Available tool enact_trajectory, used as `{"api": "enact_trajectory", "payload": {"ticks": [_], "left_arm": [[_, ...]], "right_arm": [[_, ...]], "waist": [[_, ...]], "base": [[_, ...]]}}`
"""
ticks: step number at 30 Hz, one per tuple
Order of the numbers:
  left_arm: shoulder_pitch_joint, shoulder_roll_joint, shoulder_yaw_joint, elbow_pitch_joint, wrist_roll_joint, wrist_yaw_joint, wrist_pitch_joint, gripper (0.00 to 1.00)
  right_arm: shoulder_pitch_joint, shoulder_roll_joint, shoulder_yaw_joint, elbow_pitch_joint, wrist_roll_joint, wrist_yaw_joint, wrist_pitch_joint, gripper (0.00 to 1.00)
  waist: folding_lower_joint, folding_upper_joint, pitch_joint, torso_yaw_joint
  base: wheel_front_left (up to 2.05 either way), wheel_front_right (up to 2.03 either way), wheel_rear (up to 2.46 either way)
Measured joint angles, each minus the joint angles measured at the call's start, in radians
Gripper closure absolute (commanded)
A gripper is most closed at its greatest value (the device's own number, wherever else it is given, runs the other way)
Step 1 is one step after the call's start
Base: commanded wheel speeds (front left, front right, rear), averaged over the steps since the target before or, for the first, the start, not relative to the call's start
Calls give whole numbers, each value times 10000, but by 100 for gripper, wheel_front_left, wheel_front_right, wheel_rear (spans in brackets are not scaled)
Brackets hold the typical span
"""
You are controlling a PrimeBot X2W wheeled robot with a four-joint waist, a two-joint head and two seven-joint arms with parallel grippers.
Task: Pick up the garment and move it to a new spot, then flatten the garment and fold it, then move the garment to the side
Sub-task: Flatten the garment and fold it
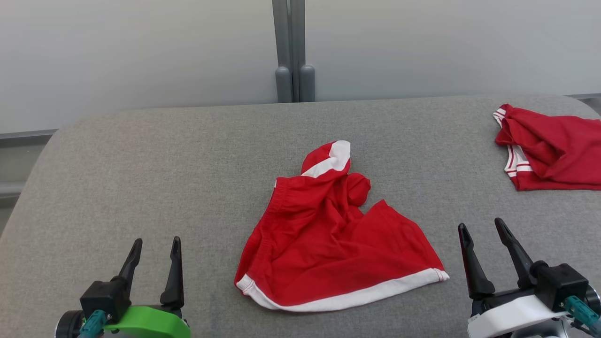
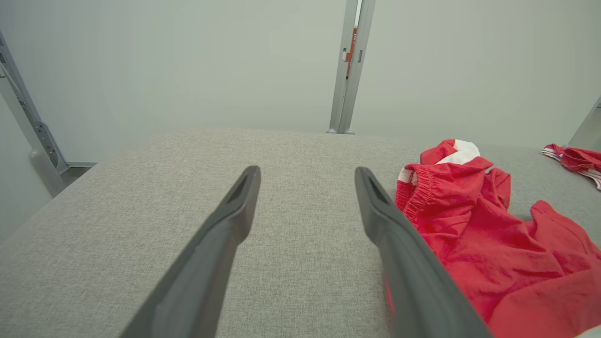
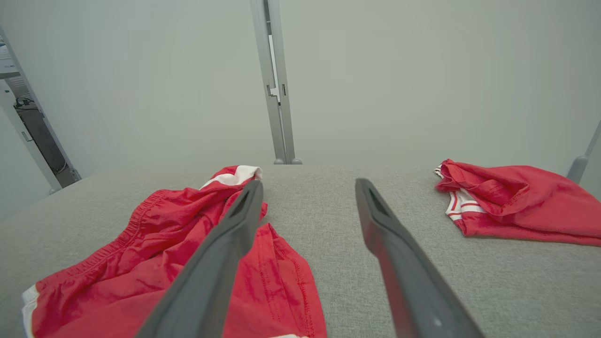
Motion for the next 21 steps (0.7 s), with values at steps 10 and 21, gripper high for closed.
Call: {"api": "enact_trajectory", "payload": {"ticks": [10, 21], "left_arm": [[532, 366, 163, -608, 19, 134, 2, 0], [830, 430, 119, -1114, 54, 132, -8, 0]], "right_arm": [[514, 159, -418, -347, -59, 0, -46, 0], [607, 251, -466, -311, -31, 0, -71, 0]], "waist": [[0, 0, -79, -36], [0, 0, -58, 109]], "base": [[0, 0, 0], [0, 0, 0]]}}
